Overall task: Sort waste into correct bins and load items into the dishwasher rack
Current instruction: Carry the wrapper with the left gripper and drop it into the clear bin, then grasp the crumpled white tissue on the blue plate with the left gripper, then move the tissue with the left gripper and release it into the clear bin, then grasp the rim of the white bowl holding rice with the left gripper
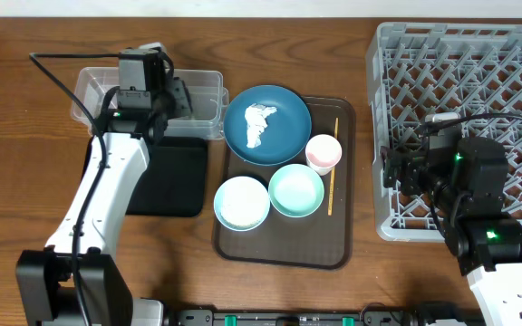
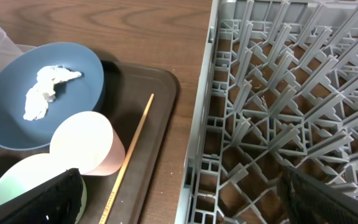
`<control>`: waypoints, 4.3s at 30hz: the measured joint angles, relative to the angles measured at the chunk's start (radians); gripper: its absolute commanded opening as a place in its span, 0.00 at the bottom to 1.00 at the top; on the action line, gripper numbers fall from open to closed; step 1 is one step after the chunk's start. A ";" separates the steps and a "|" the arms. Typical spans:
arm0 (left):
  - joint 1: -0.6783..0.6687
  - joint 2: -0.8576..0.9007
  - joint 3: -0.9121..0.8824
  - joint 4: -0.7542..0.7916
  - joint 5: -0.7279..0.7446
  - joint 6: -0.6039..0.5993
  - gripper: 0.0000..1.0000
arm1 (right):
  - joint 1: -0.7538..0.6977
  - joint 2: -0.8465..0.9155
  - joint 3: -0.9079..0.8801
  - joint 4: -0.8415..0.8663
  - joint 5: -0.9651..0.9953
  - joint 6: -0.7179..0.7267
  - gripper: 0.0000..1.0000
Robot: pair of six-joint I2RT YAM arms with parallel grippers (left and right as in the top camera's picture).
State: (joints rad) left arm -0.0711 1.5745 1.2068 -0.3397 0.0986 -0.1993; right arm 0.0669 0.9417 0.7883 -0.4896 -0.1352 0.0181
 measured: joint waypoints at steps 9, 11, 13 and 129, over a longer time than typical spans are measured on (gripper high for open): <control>-0.159 0.003 0.000 0.000 0.115 0.121 0.56 | 0.000 0.000 0.000 0.000 0.000 0.000 0.99; -0.202 0.016 0.000 0.001 0.125 0.146 0.56 | 0.000 0.000 0.000 0.000 0.000 0.000 0.99; -0.235 0.043 0.000 0.007 0.130 0.163 0.56 | 0.000 0.000 0.000 0.000 0.000 0.000 0.99; -0.625 0.007 -0.243 -0.447 0.065 0.008 0.55 | 0.000 0.021 0.002 0.001 0.001 0.000 0.99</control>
State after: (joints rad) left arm -0.6960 1.5818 0.9634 -0.7872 0.1638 -0.1913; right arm 0.0669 0.9623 0.7898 -0.4889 -0.1345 0.0181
